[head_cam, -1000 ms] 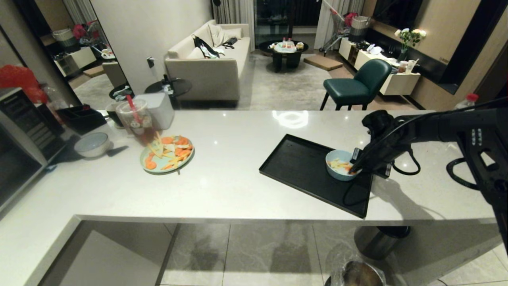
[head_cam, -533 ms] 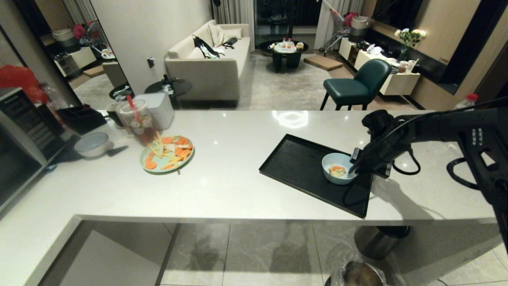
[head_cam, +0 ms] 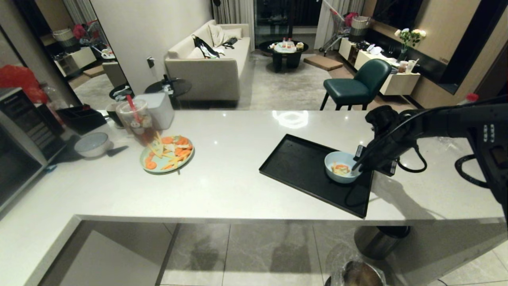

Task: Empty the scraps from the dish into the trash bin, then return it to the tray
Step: Pick up the bowl with leftover food

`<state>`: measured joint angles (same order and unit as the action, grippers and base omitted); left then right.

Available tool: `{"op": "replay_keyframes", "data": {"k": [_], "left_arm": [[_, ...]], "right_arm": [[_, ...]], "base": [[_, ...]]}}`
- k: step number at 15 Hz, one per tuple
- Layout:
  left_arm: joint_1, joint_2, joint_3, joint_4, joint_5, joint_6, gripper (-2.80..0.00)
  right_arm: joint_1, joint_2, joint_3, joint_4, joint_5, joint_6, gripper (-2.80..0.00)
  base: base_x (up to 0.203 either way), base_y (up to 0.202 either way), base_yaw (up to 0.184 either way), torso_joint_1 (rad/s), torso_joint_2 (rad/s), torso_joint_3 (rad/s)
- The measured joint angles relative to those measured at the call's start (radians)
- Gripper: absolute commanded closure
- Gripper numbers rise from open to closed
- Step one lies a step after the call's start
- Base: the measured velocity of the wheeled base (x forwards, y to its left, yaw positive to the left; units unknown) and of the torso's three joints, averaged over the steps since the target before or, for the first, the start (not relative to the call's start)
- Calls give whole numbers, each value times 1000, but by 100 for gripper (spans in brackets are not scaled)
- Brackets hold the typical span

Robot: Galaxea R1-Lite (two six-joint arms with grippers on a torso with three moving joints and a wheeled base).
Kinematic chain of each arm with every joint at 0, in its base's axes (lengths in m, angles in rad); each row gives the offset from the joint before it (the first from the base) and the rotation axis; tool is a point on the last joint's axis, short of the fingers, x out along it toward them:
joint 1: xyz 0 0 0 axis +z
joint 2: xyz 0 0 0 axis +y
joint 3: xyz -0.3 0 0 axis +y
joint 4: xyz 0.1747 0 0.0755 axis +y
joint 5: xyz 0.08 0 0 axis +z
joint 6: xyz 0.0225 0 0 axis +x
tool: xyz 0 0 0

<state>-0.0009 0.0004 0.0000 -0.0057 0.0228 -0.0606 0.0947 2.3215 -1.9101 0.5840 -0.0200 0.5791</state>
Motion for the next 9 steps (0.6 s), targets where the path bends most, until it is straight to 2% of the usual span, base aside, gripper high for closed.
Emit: {"op": "replay_keyframes", "data": {"k": [5, 9], "left_arm": [[0, 0, 0, 0, 0, 0, 0], [0, 0, 0, 0, 0, 0, 0]], "right_arm": [[2, -77, 13, 54, 2, 27, 0], [6, -190, 122, 50, 0, 14, 0]], "base": [[0, 0, 0, 0, 0, 0], [0, 0, 0, 0, 0, 0]]}}
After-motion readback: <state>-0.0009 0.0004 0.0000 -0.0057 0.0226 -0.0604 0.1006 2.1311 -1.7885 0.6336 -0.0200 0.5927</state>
